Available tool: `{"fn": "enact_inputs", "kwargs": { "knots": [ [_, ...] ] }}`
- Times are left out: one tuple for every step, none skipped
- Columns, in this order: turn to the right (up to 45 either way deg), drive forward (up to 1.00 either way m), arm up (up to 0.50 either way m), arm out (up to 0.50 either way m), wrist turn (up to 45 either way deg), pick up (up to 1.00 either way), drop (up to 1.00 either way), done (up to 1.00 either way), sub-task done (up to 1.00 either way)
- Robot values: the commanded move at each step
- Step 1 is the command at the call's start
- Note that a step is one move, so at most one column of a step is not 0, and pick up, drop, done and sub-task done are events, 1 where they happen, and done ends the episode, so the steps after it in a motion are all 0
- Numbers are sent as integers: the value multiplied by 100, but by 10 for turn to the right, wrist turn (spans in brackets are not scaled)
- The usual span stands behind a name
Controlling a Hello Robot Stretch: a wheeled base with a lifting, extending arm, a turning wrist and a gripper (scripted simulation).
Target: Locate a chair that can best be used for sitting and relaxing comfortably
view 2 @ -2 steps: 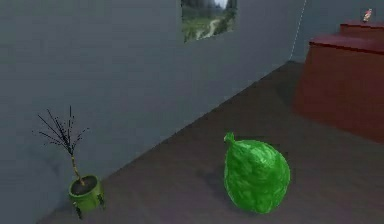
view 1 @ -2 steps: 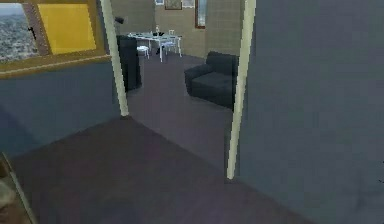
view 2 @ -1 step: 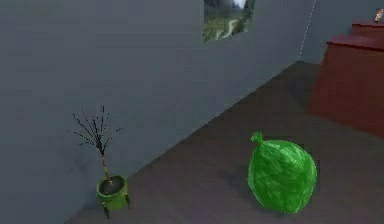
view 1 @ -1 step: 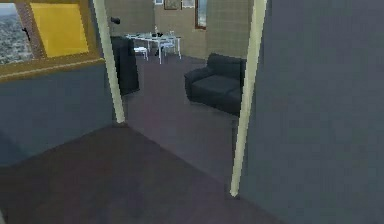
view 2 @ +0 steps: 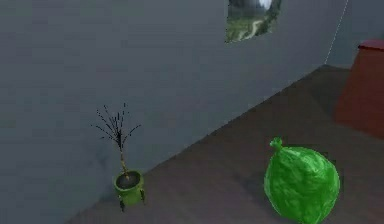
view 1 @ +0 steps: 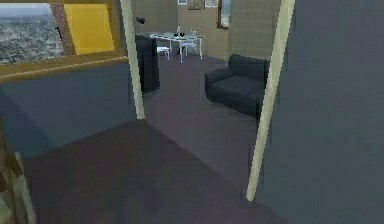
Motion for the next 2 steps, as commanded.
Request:
{"fn": "enact_inputs", "kwargs": {
  "knots": [
    [0, 100, 0, 0, 0, 0, 0, 0, 0],
    [0, 100, 0, 0, 0, 0, 0, 0, 0]
  ]
}}
